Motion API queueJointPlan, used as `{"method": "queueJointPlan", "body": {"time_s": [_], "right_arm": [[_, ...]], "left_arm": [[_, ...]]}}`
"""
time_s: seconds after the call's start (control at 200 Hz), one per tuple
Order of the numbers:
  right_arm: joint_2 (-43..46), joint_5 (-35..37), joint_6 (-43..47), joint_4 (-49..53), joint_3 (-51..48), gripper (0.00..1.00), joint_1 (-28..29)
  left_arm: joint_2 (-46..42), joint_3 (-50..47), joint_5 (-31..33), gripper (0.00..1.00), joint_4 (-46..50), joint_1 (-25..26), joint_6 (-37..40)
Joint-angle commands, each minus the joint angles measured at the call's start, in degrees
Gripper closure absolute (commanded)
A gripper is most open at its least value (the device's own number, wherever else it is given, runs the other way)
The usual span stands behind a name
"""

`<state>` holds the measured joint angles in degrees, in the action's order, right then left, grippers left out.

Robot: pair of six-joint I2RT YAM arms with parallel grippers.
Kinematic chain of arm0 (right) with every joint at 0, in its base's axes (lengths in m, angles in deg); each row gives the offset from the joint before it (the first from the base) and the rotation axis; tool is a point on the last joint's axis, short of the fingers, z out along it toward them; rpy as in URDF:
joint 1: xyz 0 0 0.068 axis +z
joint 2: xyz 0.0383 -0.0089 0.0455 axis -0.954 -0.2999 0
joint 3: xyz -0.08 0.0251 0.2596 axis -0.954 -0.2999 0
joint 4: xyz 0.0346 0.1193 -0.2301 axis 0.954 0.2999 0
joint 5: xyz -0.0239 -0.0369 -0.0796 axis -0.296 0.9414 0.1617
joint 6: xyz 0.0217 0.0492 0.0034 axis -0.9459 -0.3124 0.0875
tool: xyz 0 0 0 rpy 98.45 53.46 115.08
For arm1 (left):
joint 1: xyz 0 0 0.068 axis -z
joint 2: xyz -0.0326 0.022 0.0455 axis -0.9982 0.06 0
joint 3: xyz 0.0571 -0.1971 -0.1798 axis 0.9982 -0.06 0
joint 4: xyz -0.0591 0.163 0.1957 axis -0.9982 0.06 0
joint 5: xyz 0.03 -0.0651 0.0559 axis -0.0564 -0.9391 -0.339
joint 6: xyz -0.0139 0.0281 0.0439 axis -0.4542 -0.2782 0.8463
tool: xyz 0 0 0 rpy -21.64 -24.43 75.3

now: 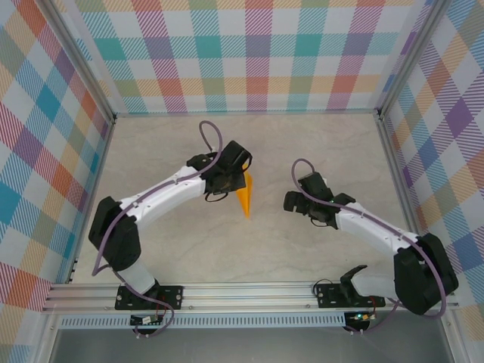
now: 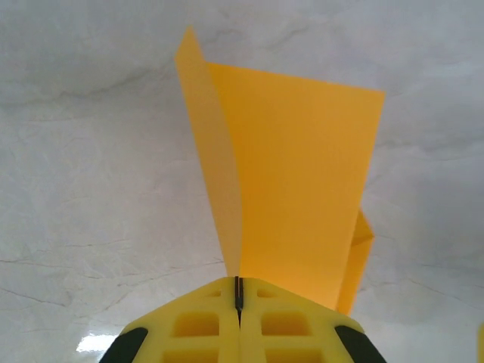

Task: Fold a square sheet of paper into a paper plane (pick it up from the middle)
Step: Move a paper plane to the center of the table.

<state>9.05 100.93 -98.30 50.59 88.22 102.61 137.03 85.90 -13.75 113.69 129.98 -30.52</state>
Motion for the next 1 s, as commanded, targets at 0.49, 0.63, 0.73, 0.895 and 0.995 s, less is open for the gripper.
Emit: {"method": "queueJointPlan", "body": {"time_s": [0.49,0.63,0.73,0.895,0.995], "right_arm": [[5.05,-23.29,-1.65,0.23,5.50,0.18,-0.51],[2.63,-29.46,-5.01,-4.91,4.28,0.30,-0.44],[0.26,-31.69,-6.94,-8.30,3.24,0.37,-0.36],[-4.18,-32.97,-8.28,-10.57,3.75,0.45,0.47],[-6.80,-32.69,-8.39,-10.78,4.96,0.47,1.15]], "left_arm": [[-1.58,-21.22,-23.96,1.00,-42.48,0.43,2.67],[0.60,-24.93,-24.71,1.00,-47.57,0.01,0.49],[2.27,-27.23,-25.32,1.00,-51.01,-0.33,-1.35],[4.37,-30.07,-25.62,1.00,-54.95,-1.09,-3.81],[4.94,-31.03,-25.33,1.00,-55.66,-1.19,-4.39]]}}
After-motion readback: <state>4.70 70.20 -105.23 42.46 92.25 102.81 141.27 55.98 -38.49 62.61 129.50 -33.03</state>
